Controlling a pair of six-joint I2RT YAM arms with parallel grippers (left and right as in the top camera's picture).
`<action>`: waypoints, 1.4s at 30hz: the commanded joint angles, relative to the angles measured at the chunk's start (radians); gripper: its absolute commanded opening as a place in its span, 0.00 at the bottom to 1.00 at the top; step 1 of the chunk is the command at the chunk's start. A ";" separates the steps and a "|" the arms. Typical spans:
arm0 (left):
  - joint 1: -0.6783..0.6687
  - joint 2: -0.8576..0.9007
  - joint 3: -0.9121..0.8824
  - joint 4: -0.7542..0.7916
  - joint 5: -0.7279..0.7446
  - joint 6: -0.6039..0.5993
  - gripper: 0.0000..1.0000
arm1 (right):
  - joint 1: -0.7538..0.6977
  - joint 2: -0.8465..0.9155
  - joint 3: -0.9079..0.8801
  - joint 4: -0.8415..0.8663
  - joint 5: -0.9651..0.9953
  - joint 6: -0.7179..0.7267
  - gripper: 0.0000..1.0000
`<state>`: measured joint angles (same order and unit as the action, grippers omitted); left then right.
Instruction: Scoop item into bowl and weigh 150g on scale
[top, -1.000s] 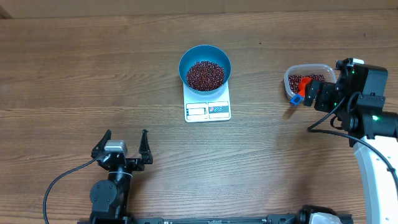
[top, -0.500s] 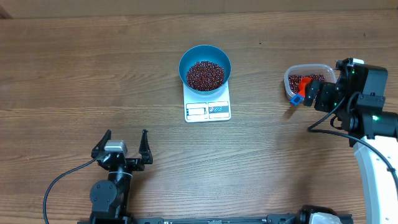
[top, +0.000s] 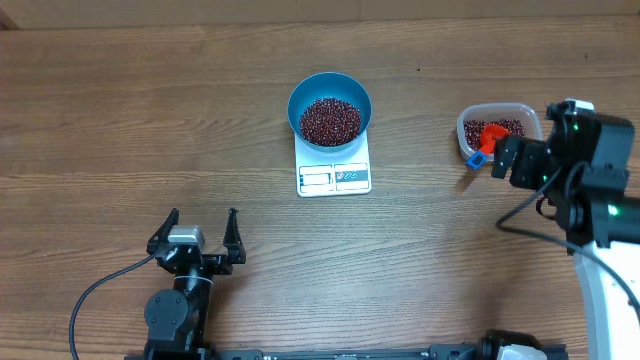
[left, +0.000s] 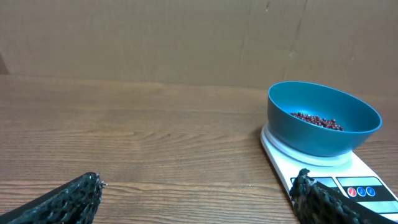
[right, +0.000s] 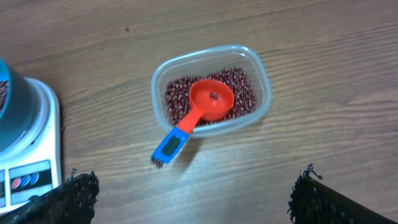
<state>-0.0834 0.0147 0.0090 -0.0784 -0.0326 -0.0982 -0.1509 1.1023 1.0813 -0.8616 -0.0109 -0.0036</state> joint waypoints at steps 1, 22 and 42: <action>0.006 -0.009 -0.004 0.001 0.015 -0.010 1.00 | -0.004 -0.072 -0.023 0.005 0.010 0.002 1.00; 0.006 -0.009 -0.004 0.001 0.015 -0.010 1.00 | -0.004 -0.532 -0.564 0.647 0.010 0.002 1.00; 0.006 -0.009 -0.004 0.001 0.015 -0.010 1.00 | -0.004 -0.910 -0.969 0.782 0.010 0.002 1.00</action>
<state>-0.0834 0.0151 0.0090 -0.0788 -0.0288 -0.0982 -0.1509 0.2379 0.1539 -0.0898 -0.0105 -0.0032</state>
